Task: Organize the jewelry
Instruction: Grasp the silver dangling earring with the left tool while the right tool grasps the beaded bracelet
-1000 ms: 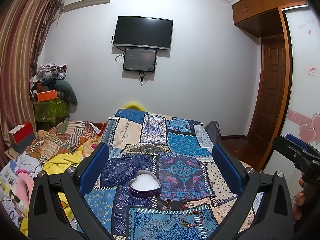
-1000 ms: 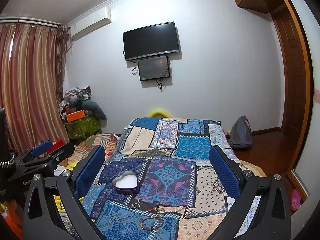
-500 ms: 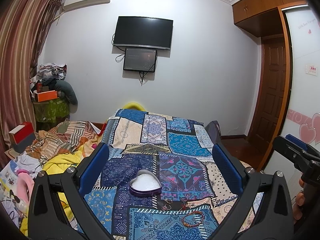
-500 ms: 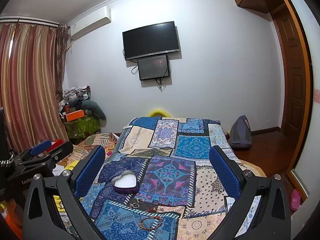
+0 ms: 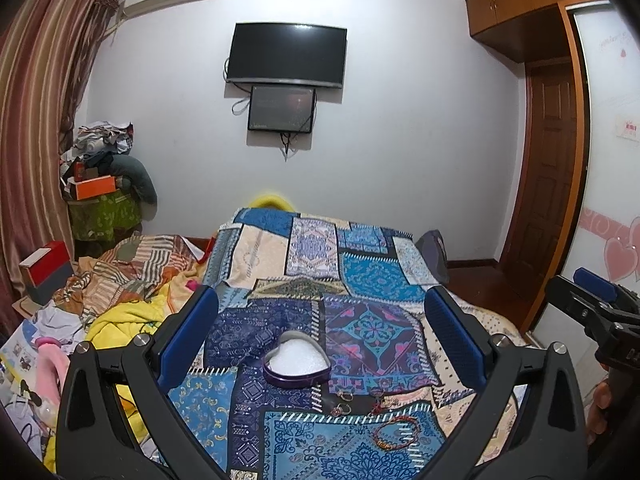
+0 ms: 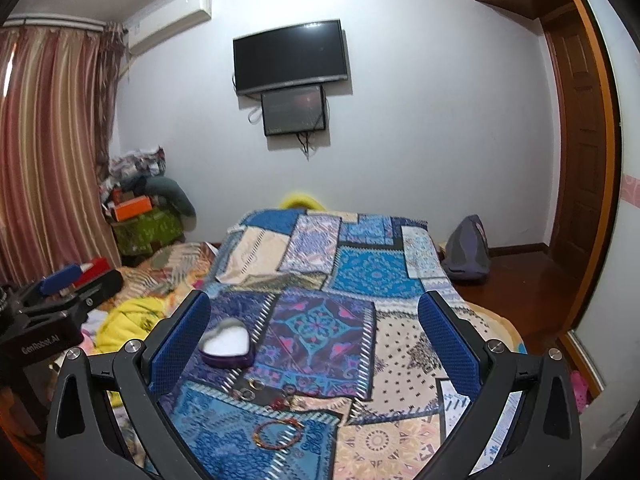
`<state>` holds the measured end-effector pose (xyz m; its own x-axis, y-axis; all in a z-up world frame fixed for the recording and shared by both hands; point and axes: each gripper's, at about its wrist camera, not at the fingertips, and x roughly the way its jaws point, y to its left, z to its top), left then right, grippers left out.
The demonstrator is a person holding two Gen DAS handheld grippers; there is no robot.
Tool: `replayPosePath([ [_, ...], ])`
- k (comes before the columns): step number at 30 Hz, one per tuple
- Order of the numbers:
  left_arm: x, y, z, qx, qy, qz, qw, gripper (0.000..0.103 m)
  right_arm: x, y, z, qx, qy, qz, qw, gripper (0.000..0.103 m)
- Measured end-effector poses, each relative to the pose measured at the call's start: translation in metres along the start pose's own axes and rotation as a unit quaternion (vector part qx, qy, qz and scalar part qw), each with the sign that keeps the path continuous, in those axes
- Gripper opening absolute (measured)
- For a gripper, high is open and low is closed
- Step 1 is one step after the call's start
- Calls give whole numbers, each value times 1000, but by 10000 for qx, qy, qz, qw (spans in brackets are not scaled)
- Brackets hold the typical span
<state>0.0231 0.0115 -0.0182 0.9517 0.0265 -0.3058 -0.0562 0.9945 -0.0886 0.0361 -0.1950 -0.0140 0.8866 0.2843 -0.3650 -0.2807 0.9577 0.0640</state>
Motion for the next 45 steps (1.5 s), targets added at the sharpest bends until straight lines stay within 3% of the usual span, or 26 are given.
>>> replayPosePath([
  [10, 49, 9, -34, 350, 821, 138, 9959, 103, 39, -15, -40, -455, 995, -261, 9937, 103],
  [16, 83, 11, -71, 678, 1466, 229, 9866, 103, 65, -22, -74, -556, 1817, -39, 9818, 98],
  [21, 106, 11, -100, 785, 1909, 132, 9784, 103, 85, -20, -95, -416, 2379, 393, 9696, 81],
  [26, 122, 13, -122, 751, 2327, -54, 9696, 103, 98, -10, -101, -468, 2563, 740, 9626, 69],
  [30, 133, 13, -134, 650, 2655, -242, 9616, 88, 112, -2, -105, -523, 2738, 1033, 9548, 56],
  [34, 141, 14, -141, 482, 2838, -401, 9568, 84, 123, 4, -110, -633, 2879, 1166, 9484, 45],
  [36, 144, 13, -143, 468, 2903, -459, 9547, 77, 127, 5, -111, -618, 2929, 1275, 9456, 39],
  [39, 148, 11, -146, 440, 3021, -644, 9501, 67, 132, 7, -112, -586, 3016, 1423, 9409, 35],
  [43, 156, 7, -149, 452, 3118, -768, 9460, 61, 136, 10, -116, -683, 3094, 1459, 9372, 31],
  [45, 160, 6, -151, 400, 3169, -844, 9438, 49, 138, 10, -119, -695, 3141, 1464, 9354, 31],
])
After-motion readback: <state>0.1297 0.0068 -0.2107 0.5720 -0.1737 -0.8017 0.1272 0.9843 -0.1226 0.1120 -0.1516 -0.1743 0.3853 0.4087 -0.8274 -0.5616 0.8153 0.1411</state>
